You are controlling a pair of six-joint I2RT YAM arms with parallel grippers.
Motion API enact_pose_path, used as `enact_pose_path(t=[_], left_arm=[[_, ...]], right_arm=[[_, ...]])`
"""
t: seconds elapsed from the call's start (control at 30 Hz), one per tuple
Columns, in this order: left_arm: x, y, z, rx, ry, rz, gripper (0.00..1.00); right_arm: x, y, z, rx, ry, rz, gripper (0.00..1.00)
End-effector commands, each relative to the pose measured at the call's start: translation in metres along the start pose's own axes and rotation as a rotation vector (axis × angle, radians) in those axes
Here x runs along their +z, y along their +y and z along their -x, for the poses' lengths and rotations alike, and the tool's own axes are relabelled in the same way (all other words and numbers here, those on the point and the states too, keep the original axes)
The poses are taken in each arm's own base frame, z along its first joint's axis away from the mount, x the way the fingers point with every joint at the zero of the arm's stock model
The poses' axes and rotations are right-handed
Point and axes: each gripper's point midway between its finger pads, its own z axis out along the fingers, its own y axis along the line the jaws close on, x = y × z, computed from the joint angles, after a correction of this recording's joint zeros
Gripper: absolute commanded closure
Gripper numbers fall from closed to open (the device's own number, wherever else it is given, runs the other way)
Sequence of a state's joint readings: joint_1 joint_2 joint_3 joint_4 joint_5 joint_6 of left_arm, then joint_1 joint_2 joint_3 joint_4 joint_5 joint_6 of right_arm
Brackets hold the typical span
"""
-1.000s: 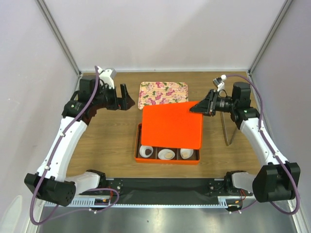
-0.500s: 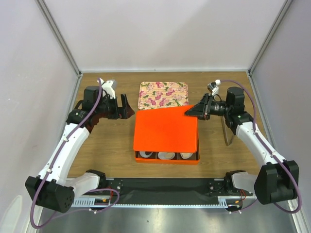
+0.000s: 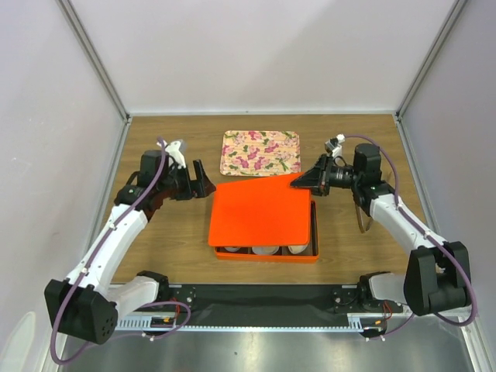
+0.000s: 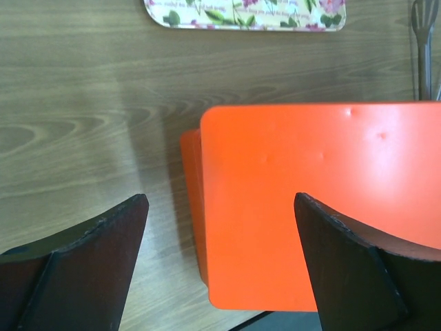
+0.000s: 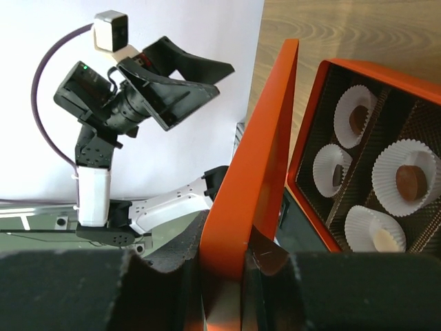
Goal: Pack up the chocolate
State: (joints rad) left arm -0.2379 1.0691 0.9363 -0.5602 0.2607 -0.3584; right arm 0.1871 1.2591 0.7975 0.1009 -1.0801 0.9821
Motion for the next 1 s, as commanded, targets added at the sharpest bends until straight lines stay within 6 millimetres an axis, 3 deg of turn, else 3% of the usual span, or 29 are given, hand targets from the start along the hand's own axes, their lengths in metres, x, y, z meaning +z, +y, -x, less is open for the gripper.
enact_pose_path(t=[0.0, 0.27, 0.43, 0.57, 0.8, 0.97], left_arm=[[0.005, -0.009, 0.003, -0.027, -0.019, -0.063, 0.08], [0.023, 0.000, -0.017, -0.070, 0.029, -0.059, 0.13], [0.032, 0.007, -0.029, -0.093, 0.065, -0.045, 0.16], [0.038, -0.001, -0.038, -0.117, 0.096, -0.102, 0.19], [0.046, 0.012, -0.049, -0.146, 0.131, -0.047, 0.23], [0.044, 0.009, -0.052, -0.177, 0.133, -0.059, 0.26]], right_arm=[[0.005, 0.013, 0.004, -0.016, 0.010, 0.053, 1.00], [0.011, -0.002, 0.008, -0.014, 0.040, 0.052, 1.00], [0.011, -0.028, 0.015, 0.031, 0.044, 0.009, 1.00], [0.002, -0.047, 0.024, 0.042, 0.008, -0.043, 1.00], [0.003, -0.061, 0.026, 0.064, 0.034, -0.092, 1.00], [0.005, -0.070, 0.022, 0.084, 0.051, -0.104, 1.00]])
